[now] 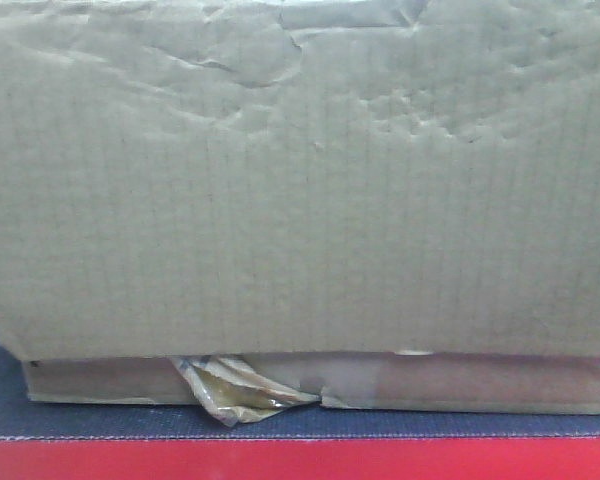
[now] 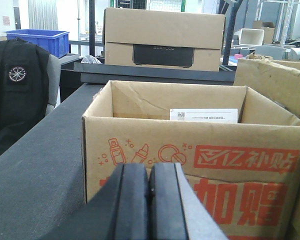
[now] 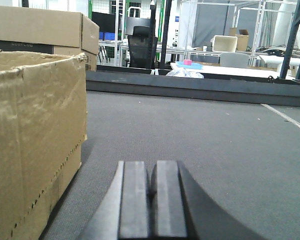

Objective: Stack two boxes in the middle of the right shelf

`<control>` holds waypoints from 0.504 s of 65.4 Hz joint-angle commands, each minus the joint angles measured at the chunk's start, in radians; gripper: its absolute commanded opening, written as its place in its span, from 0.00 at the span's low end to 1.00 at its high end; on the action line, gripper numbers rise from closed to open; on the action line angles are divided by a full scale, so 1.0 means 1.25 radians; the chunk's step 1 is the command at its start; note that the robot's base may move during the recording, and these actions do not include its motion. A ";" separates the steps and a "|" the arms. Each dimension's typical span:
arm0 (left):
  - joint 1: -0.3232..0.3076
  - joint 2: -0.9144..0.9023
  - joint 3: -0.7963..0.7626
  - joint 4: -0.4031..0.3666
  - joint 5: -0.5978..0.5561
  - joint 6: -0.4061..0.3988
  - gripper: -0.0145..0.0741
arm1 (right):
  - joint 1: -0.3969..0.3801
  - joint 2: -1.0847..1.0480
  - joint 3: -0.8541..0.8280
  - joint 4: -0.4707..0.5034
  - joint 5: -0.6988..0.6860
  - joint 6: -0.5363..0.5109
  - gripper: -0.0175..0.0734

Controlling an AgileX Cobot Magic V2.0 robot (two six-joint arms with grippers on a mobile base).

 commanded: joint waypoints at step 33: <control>-0.003 -0.004 -0.111 0.001 0.091 -0.001 0.04 | 0.001 -0.002 0.000 0.001 -0.013 -0.002 0.01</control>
